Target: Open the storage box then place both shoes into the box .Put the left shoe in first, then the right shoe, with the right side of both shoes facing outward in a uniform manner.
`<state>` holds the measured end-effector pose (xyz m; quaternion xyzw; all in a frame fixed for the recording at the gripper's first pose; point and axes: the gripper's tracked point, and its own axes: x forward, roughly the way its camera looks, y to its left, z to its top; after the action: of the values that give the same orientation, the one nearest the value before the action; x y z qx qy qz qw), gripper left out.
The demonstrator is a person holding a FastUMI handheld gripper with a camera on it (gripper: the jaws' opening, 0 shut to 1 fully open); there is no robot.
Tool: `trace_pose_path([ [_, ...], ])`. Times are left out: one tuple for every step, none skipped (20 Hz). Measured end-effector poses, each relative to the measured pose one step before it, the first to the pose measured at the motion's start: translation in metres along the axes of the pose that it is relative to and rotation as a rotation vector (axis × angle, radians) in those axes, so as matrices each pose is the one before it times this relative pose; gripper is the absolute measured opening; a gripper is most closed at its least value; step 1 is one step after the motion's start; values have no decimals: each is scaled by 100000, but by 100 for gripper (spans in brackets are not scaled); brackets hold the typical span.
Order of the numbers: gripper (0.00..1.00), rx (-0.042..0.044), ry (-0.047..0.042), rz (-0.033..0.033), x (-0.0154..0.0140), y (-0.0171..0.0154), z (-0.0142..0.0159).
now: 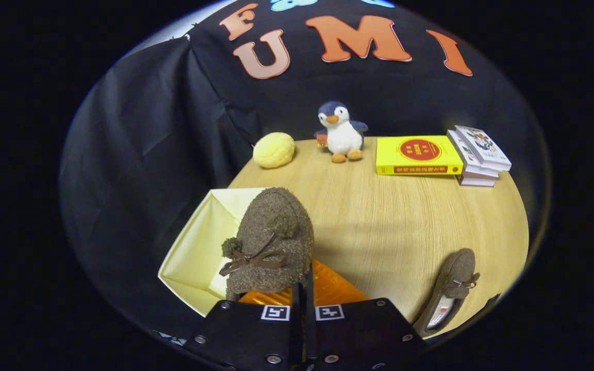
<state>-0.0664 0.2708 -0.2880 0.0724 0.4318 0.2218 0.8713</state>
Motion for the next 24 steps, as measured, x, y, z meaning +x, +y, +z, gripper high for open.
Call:
trace_pose_path([
  [4,-768,-871,1938,-363,1431,1131],
  [4,-414,-209,1985,-98,1531,789],
  [4,-771,41,1749,169,1558,642],
  [4,-793,-139,1162,464,1577,511],
  [4,-323,464,551,908,1130,193],
  [4,547,1579,-83,1103,980,-303],
  [3,1497,2267,-62,1316,996,-630],
  [4,1295,2701,-177,1439,951,-649],
  [4,1236,2929,-476,1228,905,-699],
  [4,1249,2707,-744,1203,635,-627],
  [4,1034,2263,-878,1048,648,-606],
  [4,696,1917,-1184,934,702,-564],
  [4,74,1832,-1488,929,447,-450],
  [4,990,732,-2184,1034,-46,-207],
  [4,1127,810,-2205,727,34,-119],
  [4,768,973,-2666,609,-87,-215],
  [4,-135,328,-2431,574,-222,41],
  [4,632,722,-1581,584,-41,-86],
  [4,984,1224,-669,550,39,-146],
  [4,707,1727,-827,573,-117,-403],
  [4,1231,1619,-1451,491,-437,-268],
  [4,1192,1898,-1375,479,-125,-550],
  [4,1835,1651,-550,721,-166,-429],
  [4,1280,2391,-231,911,-170,-594],
])
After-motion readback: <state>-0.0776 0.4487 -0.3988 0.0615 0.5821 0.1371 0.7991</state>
